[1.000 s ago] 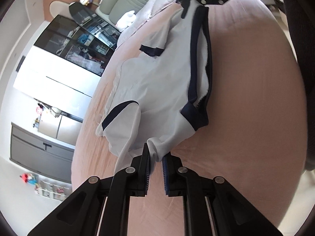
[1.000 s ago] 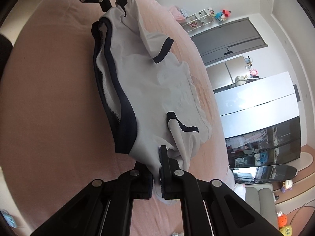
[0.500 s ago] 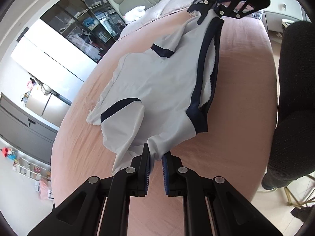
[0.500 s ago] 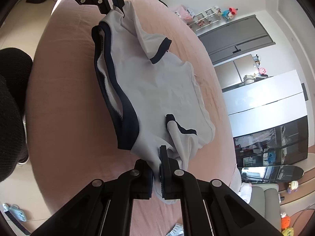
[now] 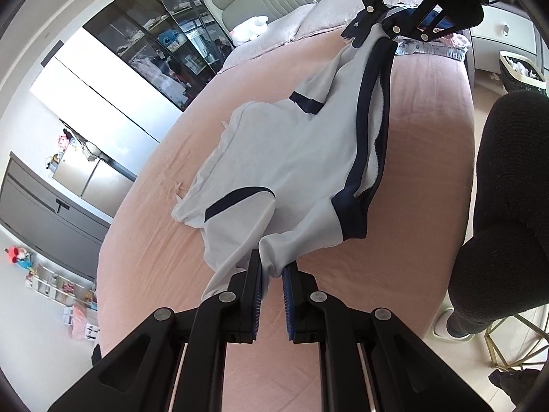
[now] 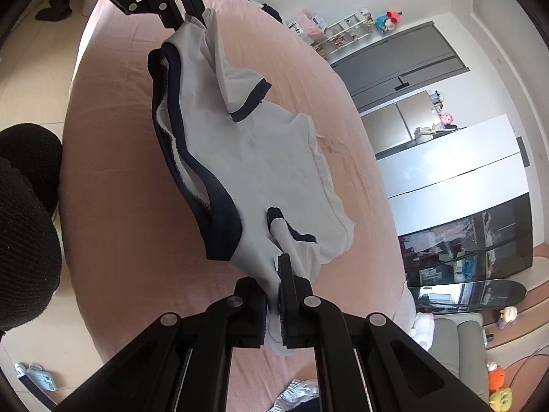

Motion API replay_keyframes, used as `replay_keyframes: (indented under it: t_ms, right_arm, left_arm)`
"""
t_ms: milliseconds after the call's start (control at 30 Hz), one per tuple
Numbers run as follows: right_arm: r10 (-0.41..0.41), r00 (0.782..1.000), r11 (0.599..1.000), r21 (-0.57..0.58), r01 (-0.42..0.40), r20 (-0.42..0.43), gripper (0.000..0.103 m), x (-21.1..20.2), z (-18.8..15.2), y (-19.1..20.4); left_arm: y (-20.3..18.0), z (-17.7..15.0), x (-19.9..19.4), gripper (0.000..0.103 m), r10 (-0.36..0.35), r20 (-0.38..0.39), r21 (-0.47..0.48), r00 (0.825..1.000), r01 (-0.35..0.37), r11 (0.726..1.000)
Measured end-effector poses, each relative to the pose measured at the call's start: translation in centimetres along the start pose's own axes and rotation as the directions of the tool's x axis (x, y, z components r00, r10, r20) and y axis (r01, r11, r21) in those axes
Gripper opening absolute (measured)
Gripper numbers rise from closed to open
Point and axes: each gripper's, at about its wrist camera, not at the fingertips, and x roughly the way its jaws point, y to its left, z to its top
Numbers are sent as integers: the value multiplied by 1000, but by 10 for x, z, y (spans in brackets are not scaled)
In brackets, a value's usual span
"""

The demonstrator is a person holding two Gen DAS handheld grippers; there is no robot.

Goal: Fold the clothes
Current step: 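Lift the hem with both grippers and fold it toward the collar, then lay the held hem over the shirt body near the collar with both grippers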

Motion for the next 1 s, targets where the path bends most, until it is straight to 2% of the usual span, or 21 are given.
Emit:
replay_keyframes:
  t_ms: [300,500,667,867,1000]
  right_arm:
    - [-24,1000,1000,4,24,12,4,-15,2,-17]
    - [-3,1000,1000,5,3,12,4,-29,0,-22]
    - [6,1000,1000,-3,-6,17,4,-34,-1,-21]
    - [-6,1000,997,77,5,18,4,-18,3,-36]
    - [-12,1000,987,159,12,0,4,-2,6,-55]
  left_arm:
    - [17,9,-16,9,-24,12,-14,1000,24,1000]
    - [19,9,-31,9,-44,16,-8,999,44,999]
    - [26,10,-28,9,-56,2,-1,998,56,998]
    - [49,17,-9,9,-26,12,-44,1000,26,999]
    - [75,27,7,10,3,33,-127,999,2,992]
